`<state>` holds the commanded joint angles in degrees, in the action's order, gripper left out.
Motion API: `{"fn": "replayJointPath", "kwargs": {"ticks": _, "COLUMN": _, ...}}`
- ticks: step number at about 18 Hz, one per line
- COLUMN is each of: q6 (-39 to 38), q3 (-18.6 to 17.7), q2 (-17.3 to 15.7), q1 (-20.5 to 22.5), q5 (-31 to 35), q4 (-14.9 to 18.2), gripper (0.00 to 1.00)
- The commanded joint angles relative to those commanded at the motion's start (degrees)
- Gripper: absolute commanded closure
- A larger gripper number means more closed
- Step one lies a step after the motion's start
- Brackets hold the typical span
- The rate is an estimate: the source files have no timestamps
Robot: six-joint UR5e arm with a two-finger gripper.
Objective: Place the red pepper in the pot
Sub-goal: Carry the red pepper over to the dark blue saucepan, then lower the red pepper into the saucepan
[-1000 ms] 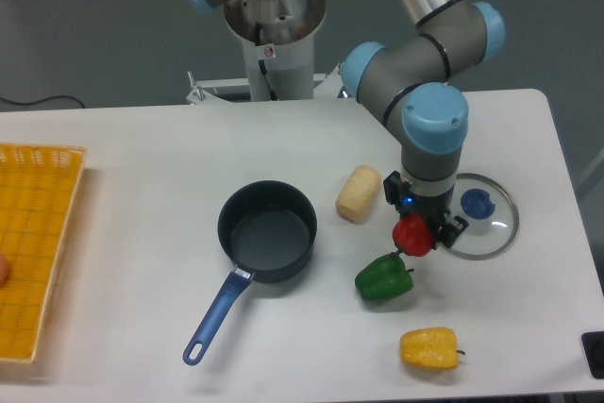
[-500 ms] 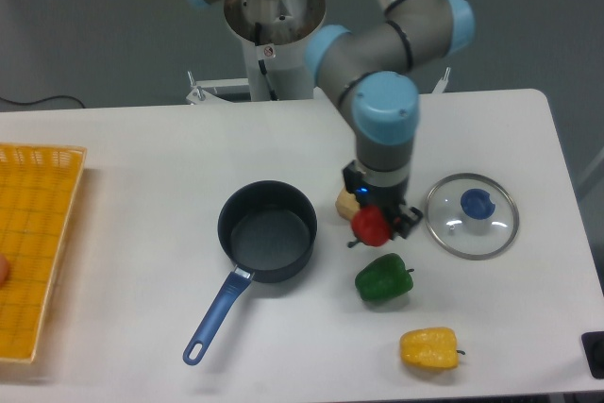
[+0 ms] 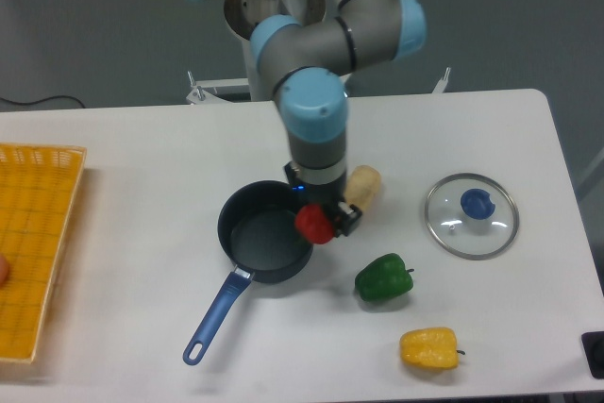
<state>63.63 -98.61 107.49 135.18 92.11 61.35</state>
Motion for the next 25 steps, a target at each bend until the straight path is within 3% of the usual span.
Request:
{"fn": "replayJointPath", "kwargs": {"ticks": 6, "q6": -0.1, "q3": -1.4, "q2": 0.3, "q1": -1.4, "q5": 2.2, "q4": 0.0, "gripper": 0.48}}
{"fn": "replayJointPath", "kwargs": {"ticks": 13, "q6": -4.0, "q3": -1.4, "q2": 3.3, "q1": -4.3, "q5": 5.4, "q4": -0.4, "gripper": 0.48}}
{"fn": "replayJointPath", "kwargs": {"ticks": 25, "q6": -4.8, "q3": -1.4, "q2": 5.6, "q1": -5.4, "q5": 5.5, "q4": -0.6, "gripper": 0.48}}
